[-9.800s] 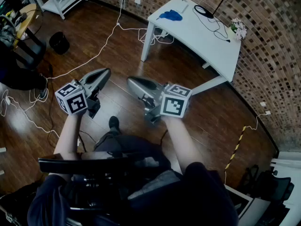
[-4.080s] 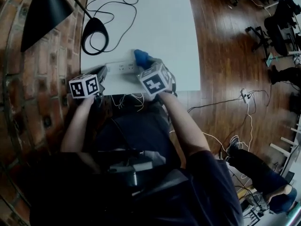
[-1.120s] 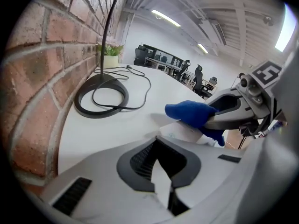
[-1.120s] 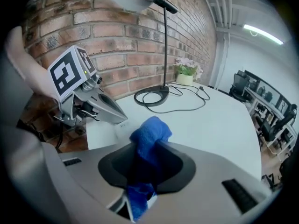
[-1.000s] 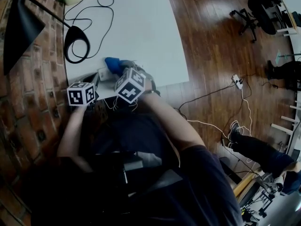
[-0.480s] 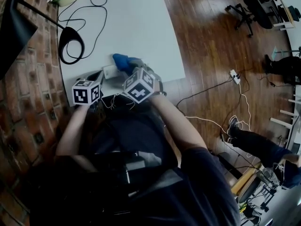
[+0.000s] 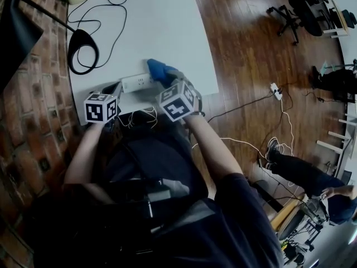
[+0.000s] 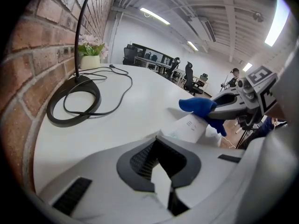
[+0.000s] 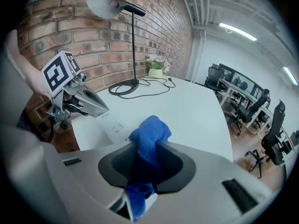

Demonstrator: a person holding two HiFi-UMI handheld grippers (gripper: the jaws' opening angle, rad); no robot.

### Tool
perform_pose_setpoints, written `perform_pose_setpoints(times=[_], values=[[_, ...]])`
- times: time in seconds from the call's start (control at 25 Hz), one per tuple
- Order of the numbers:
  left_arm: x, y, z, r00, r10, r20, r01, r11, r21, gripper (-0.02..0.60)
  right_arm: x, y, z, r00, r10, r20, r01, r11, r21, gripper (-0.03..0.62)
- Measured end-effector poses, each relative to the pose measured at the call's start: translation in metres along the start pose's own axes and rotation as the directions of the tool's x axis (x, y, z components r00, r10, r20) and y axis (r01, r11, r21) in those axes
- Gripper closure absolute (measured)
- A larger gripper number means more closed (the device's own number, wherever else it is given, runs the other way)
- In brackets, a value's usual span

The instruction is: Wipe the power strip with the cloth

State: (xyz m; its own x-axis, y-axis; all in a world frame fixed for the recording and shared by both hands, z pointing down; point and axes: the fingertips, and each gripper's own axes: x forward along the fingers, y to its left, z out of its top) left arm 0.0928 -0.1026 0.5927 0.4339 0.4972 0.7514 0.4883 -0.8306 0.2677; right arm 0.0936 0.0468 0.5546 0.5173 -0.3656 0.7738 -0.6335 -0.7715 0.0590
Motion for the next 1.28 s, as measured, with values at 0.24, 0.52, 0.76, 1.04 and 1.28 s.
perform_pose_setpoints(times=[0.24,0.52,0.76,1.04,1.28], values=[[0.001,0.0,0.001,1.0,-0.009,0.003,0.008,1.0,0.002,0.574,-0.006,-0.018,-0.01,0.999,-0.05,-0.005,0.05,0.998,0.044,0.496],[0.0,-0.001,-0.002,1.0,-0.008,-0.001,0.008,1.0,0.013,0.574,-0.011,-0.036,-0.024,0.996,-0.089,-0.017,0.091,0.986,0.136,0.494],[0.001,0.0,-0.001,1.0,0.002,0.0,-0.002,1.0,0.013,0.574,-0.008,-0.036,-0.023,0.992,-0.112,-0.058,0.116,0.991,0.066,0.494],[0.001,0.0,-0.002,1.0,0.016,0.001,-0.016,1.0,0.01,0.574,-0.008,-0.036,-0.024,0.993,-0.107,-0.058,0.112,0.99,0.082,0.494],[-0.001,0.0,-0.004,1.0,0.025,0.003,-0.025,1.0,0.0,0.575,-0.003,-0.032,-0.022,0.982,-0.163,-0.092,0.165,0.986,0.018,0.497]])
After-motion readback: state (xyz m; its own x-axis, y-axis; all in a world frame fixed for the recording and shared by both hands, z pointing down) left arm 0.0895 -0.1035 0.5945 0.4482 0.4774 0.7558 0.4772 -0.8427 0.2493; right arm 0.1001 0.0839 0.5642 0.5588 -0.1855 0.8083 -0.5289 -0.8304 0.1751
